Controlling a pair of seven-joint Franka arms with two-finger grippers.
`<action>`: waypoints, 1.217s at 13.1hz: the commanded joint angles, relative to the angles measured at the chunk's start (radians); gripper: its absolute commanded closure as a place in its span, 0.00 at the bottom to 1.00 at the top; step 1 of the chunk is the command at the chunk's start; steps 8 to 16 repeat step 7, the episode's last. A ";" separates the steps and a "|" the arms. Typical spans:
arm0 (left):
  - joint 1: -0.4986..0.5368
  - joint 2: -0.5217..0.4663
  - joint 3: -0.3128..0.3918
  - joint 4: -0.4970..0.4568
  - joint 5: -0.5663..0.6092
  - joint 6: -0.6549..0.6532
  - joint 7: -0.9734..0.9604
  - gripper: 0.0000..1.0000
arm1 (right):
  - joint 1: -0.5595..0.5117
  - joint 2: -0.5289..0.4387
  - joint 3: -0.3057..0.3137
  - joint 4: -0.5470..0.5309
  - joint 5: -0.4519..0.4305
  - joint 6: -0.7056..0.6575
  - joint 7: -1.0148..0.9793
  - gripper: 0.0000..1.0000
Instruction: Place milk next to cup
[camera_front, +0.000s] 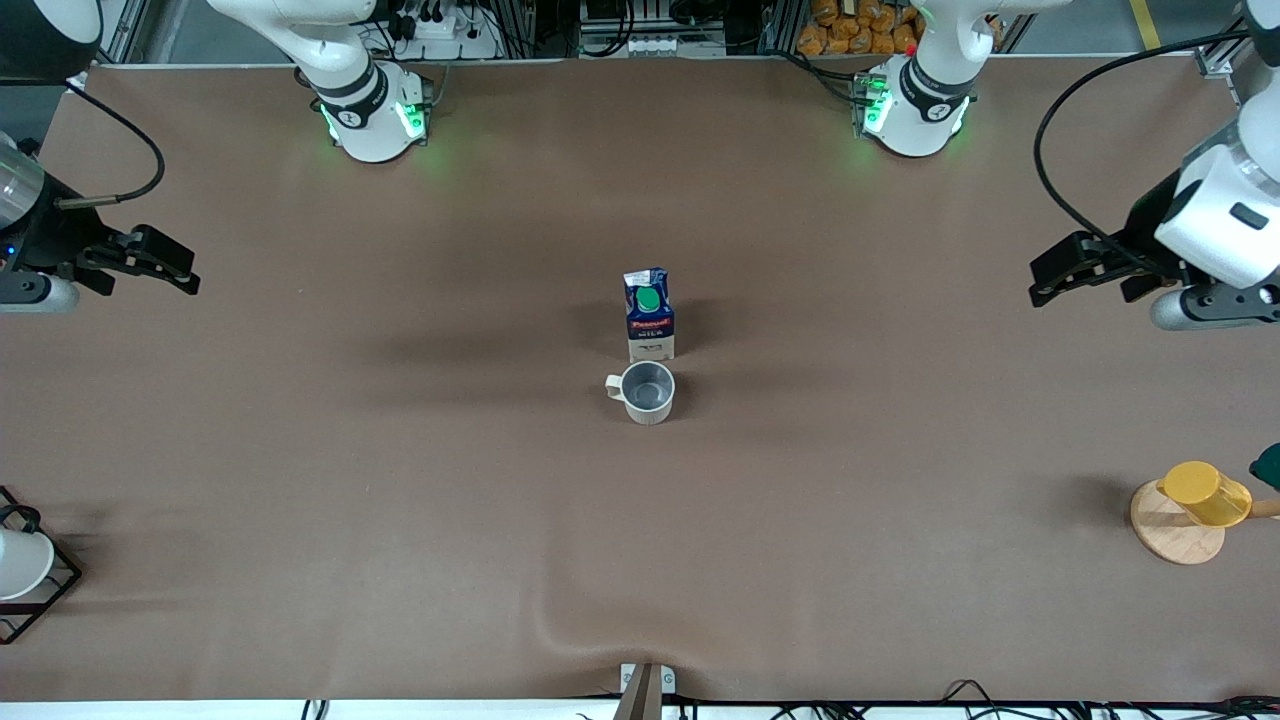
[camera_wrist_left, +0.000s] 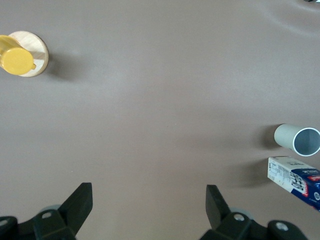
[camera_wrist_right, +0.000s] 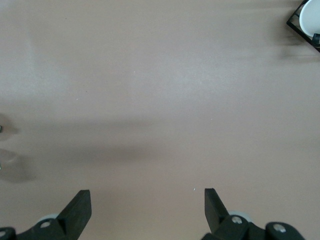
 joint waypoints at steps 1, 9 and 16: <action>0.005 -0.097 0.015 -0.079 0.024 -0.016 0.051 0.00 | -0.011 0.006 0.009 0.013 0.003 -0.010 -0.011 0.00; -0.063 -0.152 0.141 -0.112 -0.005 -0.056 0.127 0.00 | -0.011 0.006 0.009 0.015 0.003 -0.010 -0.011 0.00; -0.063 -0.152 0.141 -0.112 -0.005 -0.056 0.127 0.00 | -0.011 0.006 0.009 0.015 0.003 -0.010 -0.011 0.00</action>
